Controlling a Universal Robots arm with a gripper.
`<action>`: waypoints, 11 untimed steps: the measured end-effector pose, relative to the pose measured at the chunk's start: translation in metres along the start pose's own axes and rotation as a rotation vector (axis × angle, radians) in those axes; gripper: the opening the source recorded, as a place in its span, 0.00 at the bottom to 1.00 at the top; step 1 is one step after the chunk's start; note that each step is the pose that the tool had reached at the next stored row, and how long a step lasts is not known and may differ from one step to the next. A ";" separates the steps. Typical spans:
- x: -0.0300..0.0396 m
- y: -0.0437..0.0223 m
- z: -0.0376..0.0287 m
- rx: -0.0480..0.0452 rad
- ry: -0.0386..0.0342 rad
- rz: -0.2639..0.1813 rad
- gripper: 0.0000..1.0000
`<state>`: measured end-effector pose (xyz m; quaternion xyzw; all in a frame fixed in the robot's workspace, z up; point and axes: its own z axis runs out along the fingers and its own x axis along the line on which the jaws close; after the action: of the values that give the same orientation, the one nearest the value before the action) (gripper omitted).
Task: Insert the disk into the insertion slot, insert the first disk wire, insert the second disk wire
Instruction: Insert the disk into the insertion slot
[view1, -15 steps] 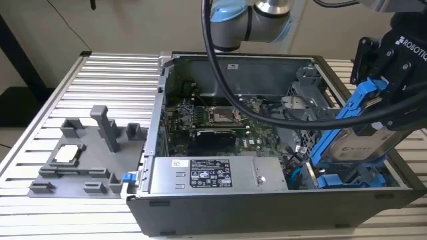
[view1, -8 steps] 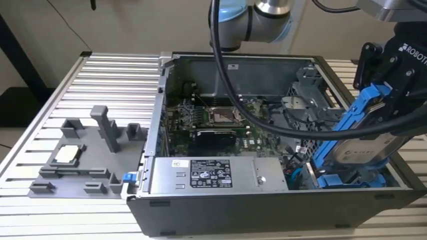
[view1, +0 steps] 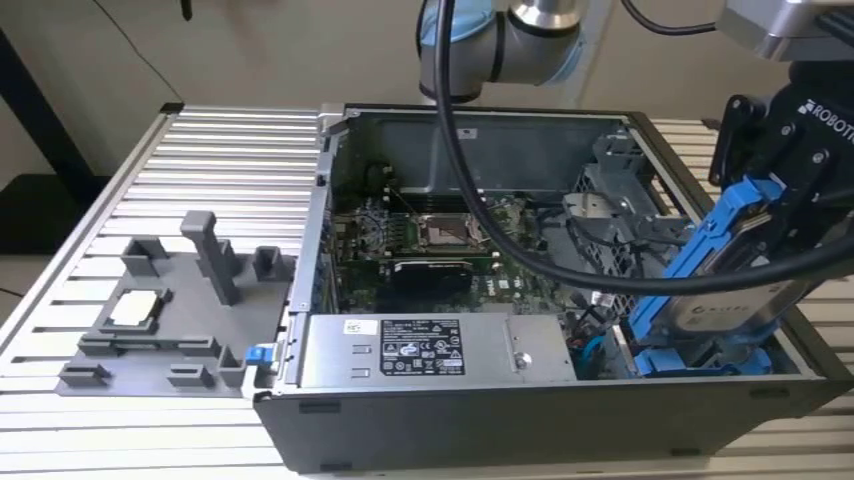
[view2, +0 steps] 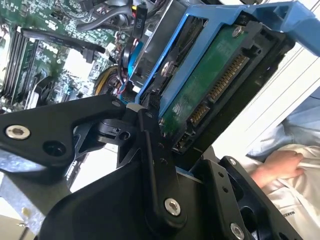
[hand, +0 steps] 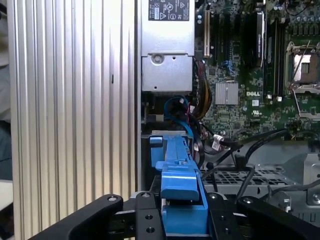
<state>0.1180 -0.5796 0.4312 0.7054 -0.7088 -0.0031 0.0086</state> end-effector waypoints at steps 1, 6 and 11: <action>-0.0002 -0.0004 0.0007 0.0001 -0.0001 0.000 0.33; -0.0028 -0.0017 0.0045 0.0008 -0.0013 0.000 0.33; -0.0070 -0.0020 0.0079 0.0013 -0.0021 0.000 0.33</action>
<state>0.1199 -0.5727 0.4232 0.7054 -0.7087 -0.0034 0.0074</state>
